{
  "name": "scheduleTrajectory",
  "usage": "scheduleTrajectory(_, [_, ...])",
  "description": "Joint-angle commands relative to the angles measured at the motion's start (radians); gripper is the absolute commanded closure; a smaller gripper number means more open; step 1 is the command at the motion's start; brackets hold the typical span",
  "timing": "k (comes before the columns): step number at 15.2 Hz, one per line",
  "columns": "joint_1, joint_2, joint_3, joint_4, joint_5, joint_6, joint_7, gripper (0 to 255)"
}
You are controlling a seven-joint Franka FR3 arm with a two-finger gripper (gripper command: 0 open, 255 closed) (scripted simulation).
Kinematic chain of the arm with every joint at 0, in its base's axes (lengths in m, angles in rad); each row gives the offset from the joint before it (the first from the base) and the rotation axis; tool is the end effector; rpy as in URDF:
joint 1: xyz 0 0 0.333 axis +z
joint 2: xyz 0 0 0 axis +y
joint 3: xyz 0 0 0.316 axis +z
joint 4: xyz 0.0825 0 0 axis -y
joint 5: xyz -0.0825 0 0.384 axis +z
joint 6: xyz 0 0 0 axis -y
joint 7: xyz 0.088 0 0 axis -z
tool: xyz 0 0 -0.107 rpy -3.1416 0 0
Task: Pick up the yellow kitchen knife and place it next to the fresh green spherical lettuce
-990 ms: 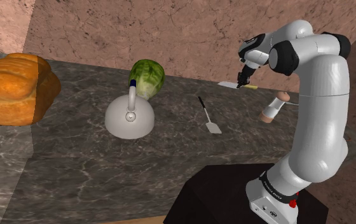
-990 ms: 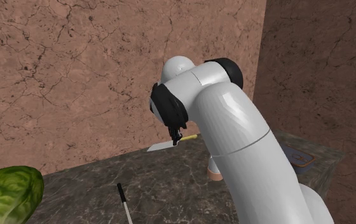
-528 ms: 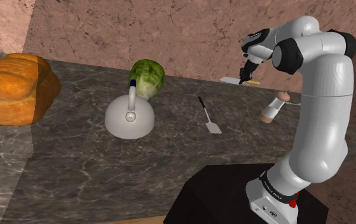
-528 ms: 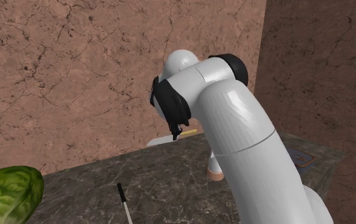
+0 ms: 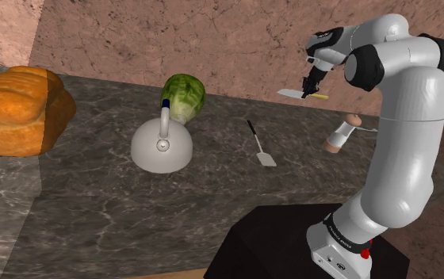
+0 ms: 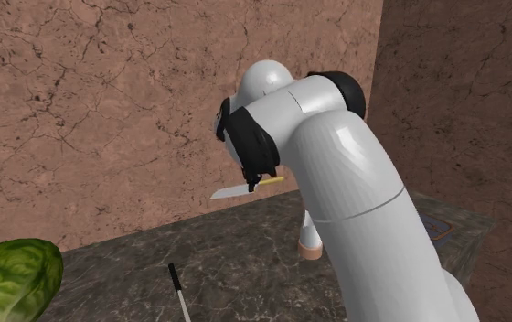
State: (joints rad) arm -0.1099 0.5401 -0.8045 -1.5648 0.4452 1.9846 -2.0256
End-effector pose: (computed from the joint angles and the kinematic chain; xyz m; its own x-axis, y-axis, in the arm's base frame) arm 0.4971 -0.4637 0.4086 0.5205 0.8538 0.0083 0.8518 -0.5199 0.0646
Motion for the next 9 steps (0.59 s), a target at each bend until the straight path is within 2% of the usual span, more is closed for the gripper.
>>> scheduleTrajectory(1, [0.001,-0.009,-0.006,0.014,-0.009,-0.022,0.005,255])
scheduleTrajectory(9, [-0.004,-0.033,-0.021,0.091,-0.034,-0.114,0.026,255])
